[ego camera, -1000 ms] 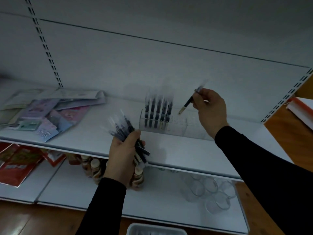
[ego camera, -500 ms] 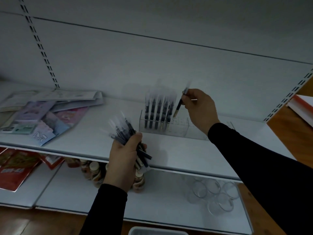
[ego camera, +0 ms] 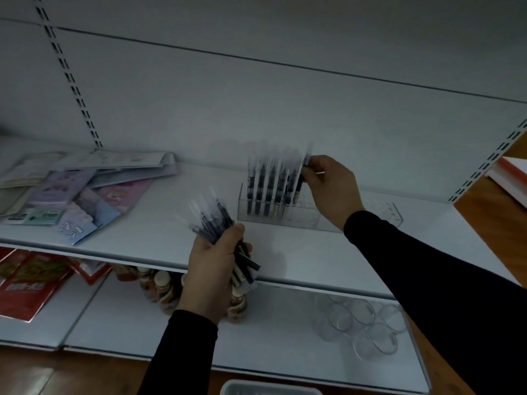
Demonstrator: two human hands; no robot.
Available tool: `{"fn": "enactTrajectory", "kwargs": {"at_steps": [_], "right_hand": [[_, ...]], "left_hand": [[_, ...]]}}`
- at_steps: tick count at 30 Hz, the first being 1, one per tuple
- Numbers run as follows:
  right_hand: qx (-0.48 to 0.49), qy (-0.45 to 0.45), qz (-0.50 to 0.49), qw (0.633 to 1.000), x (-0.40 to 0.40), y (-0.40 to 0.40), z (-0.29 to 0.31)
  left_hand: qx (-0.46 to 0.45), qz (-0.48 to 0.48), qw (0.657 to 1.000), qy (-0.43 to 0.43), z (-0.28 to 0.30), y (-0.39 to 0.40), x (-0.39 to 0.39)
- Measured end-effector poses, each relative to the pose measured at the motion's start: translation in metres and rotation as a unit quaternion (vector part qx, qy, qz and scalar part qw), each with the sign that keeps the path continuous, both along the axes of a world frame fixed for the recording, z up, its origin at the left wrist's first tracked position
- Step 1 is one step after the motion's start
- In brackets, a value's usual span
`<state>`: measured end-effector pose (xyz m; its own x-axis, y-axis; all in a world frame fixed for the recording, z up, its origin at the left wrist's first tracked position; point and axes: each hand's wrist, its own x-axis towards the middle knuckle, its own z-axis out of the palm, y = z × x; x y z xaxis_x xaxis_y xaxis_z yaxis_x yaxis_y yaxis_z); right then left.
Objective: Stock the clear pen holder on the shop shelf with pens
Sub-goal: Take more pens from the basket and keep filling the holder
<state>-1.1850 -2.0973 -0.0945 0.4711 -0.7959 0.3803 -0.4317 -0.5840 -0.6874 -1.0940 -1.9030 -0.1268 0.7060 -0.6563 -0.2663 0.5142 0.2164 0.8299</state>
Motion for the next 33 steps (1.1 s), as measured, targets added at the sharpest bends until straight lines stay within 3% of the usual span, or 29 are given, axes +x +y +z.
{"fn": "enactTrajectory", "kwargs": {"at_steps": [11, 16, 19, 24, 33], "right_hand": [[0.004, 0.042, -0.015, 0.999, -0.003, 0.005, -0.002], [0.006, -0.012, -0.061, 0.998, -0.015, 0.021, 0.006], [0.083, -0.041, -0.023, 0.995, -0.022, 0.040, 0.009], [0.214, 0.031, 0.127, 0.968, -0.021, 0.075, 0.006], [0.319, 0.005, 0.153, 0.935, -0.021, 0.077, 0.006]], "left_hand": [[0.021, -0.035, 0.999, -0.020, 0.000, -0.002, -0.001], [0.030, -0.054, 0.998, -0.028, 0.002, -0.004, -0.005], [0.033, -0.075, 0.996, -0.032, 0.004, -0.005, -0.010], [0.040, -0.108, 0.991, -0.070, 0.007, -0.008, -0.022], [0.047, -0.142, 0.976, -0.159, 0.006, -0.007, -0.027]]}}
